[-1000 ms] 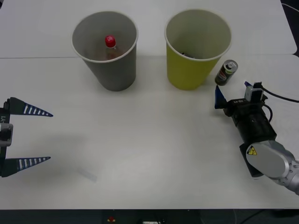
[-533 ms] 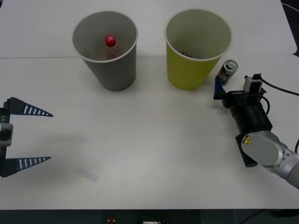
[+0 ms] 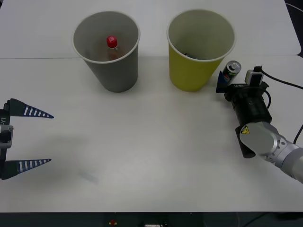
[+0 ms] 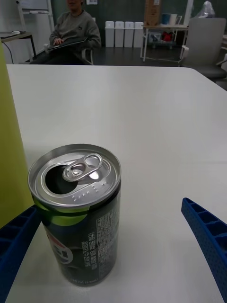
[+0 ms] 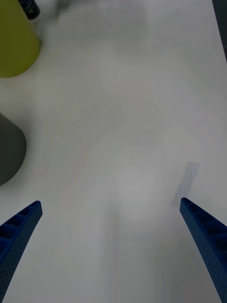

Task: Put the can into the green bin and the plastic bottle into the gray bin

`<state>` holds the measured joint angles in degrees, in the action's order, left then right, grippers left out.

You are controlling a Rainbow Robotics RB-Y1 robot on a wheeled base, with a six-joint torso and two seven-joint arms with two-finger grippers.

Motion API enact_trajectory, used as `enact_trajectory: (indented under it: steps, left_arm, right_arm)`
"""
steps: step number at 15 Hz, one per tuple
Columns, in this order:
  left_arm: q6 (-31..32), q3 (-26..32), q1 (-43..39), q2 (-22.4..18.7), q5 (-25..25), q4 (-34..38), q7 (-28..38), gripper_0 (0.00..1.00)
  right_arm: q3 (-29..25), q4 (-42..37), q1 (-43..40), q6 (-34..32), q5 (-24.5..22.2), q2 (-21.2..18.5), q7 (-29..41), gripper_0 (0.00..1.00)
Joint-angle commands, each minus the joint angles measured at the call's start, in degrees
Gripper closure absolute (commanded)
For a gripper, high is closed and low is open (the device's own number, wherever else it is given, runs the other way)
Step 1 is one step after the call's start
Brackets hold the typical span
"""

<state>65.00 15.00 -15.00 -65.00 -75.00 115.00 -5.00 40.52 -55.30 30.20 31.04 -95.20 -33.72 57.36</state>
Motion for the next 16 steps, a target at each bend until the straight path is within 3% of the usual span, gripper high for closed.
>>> enact_trajectory:
  steps: [1,11,12,13,14,15,16]
  left_arm:
    - [0.00,0.00,0.00,0.00,0.00,0.00,0.00,0.00]
    - [0.00,0.00,0.00,0.00,0.00,0.00,0.00,0.00]
    - [0.00,0.00,0.00,0.00,0.00,0.00,0.00,0.00]
    - [0.00,0.00,0.00,0.00,0.00,0.00,0.00,0.00]
    - [0.00,0.00,0.00,0.00,0.00,0.00,0.00,0.00]
    - [0.00,0.00,0.00,0.00,0.00,0.00,0.00,0.00]
    - [0.00,0.00,0.00,0.00,0.00,0.00,0.00,0.00]
  right_arm:
    - [-0.09,1.16,1.00,-1.34,0.80,0.33,-0.14,0.00]
    - [-0.09,5.82,4.60,-2.39,2.47,2.87,-0.84,0.02]
    - [-0.09,5.82,4.60,-2.39,2.47,2.87,-1.02,0.22]
    - [-0.09,5.82,4.60,-2.48,2.47,2.87,-1.28,0.64]
    - [-0.09,5.82,4.60,-2.48,2.47,2.87,-1.28,0.90]
    - [-0.09,5.82,4.60,-2.48,2.47,2.87,-1.28,1.00]
    - [-0.09,5.73,4.60,-2.48,2.47,2.87,-1.28,1.00]
